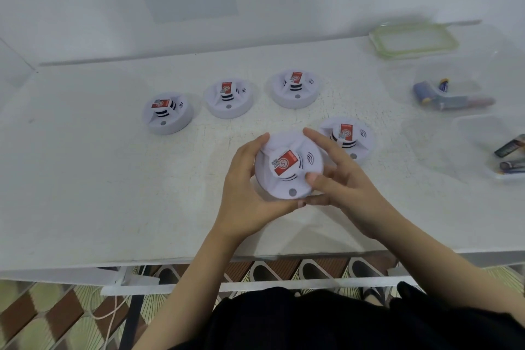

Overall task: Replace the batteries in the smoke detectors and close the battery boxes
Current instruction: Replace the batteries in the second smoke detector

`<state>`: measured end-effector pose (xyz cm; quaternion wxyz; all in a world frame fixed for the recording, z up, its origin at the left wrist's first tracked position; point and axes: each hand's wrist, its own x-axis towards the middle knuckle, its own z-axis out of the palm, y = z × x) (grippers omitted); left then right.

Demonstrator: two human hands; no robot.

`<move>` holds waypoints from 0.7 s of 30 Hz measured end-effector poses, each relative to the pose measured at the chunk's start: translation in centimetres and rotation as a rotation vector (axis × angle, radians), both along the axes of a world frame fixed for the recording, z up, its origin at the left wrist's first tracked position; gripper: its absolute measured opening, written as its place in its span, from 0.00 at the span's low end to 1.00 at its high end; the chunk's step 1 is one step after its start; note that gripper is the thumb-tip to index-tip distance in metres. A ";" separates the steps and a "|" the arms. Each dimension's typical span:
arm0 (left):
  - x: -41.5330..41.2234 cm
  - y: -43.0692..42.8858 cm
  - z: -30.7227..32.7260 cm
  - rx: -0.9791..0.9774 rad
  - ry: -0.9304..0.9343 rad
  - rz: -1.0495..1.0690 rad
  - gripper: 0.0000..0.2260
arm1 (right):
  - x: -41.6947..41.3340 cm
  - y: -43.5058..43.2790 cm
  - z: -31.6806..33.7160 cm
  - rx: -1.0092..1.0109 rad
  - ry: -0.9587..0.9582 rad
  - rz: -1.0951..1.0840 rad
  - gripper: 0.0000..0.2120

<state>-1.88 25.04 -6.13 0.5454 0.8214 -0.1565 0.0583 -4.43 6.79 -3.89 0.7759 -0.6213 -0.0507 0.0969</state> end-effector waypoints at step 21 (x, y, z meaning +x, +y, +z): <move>-0.4 -0.2 -0.8 0.104 -0.103 0.045 0.41 | 0.8 0.6 -2.0 -0.020 -0.014 -0.021 0.38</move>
